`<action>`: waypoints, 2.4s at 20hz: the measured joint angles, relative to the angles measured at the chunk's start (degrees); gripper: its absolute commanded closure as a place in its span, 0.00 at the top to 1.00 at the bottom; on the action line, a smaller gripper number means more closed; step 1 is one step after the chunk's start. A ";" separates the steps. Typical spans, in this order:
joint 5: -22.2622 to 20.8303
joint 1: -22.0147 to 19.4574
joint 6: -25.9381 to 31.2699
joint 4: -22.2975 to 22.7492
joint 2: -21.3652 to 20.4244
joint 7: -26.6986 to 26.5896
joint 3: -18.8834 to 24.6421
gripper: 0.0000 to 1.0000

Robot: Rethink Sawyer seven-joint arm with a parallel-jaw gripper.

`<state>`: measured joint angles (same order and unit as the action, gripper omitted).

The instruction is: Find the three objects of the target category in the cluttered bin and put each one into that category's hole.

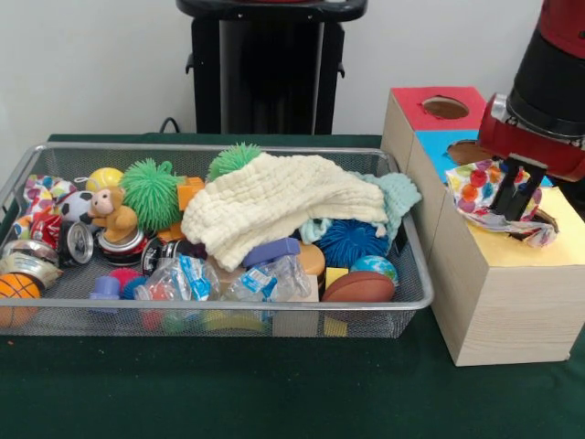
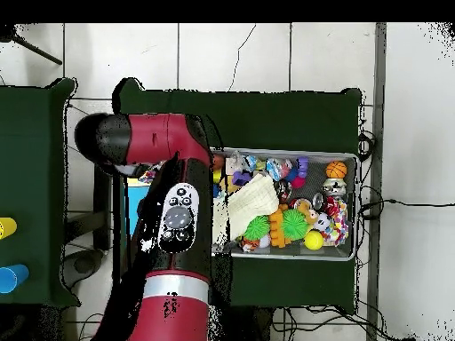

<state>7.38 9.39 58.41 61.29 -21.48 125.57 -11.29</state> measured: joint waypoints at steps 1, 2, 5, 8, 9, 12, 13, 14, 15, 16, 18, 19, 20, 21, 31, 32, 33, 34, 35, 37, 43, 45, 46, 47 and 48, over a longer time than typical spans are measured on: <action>0.30 -0.19 -0.01 0.11 -0.02 0.00 0.25 0.00; 0.60 -0.38 -0.01 0.22 -0.04 0.00 0.50 0.00; 2.90 -2.06 -0.01 1.09 -0.08 0.00 2.41 0.00; 3.49 -2.88 -0.02 1.10 -0.09 0.00 3.23 0.00; 3.69 -3.18 -0.01 1.10 -0.08 0.00 3.53 0.00; 3.72 -3.46 -0.02 1.10 -0.08 0.00 3.91 0.00; 3.72 -3.51 -0.01 1.09 -0.08 0.00 4.06 0.00; 3.73 -3.51 -0.02 1.09 -0.08 0.00 4.10 0.00; 3.73 -3.52 -0.02 1.09 -0.08 0.00 4.13 0.00; 3.73 -3.51 -0.02 1.08 -0.06 0.00 4.16 0.00; 3.73 -3.51 -0.02 1.07 0.05 0.00 4.23 0.00; 3.73 -3.51 -0.02 1.08 0.11 0.00 4.24 0.00; 3.74 -3.52 -0.04 1.08 0.20 0.00 4.27 0.00; 3.75 -3.53 -0.05 1.07 0.29 0.00 4.29 0.00; 3.77 -4.46 -3.87 1.07 2.63 0.00 6.10 0.00; 3.79 -4.52 -4.29 1.07 2.86 0.00 6.29 0.00; 3.81 -4.59 -4.70 1.07 3.08 0.00 6.49 0.00; 3.81 -4.77 -5.70 1.07 3.64 0.00 6.99 0.00; 3.81 -4.88 -6.23 1.06 3.96 0.00 7.29 0.00; 3.81 -5.02 -6.90 1.06 4.38 0.00 7.67 0.00; 3.92 -6.08 -7.79 1.23 5.55 0.00 9.63 0.00; 3.89 -6.25 -7.64 1.24 5.52 0.00 9.89 0.00; 3.90 -6.33 -7.54 1.25 5.52 0.00 9.98 0.00; 3.89 -6.36 -7.53 1.27 5.50 0.00 10.03 0.00; 3.89 -6.37 -7.56 1.34 5.46 0.00 10.05 0.00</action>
<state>11.27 3.02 50.85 62.63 -16.02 125.57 -1.24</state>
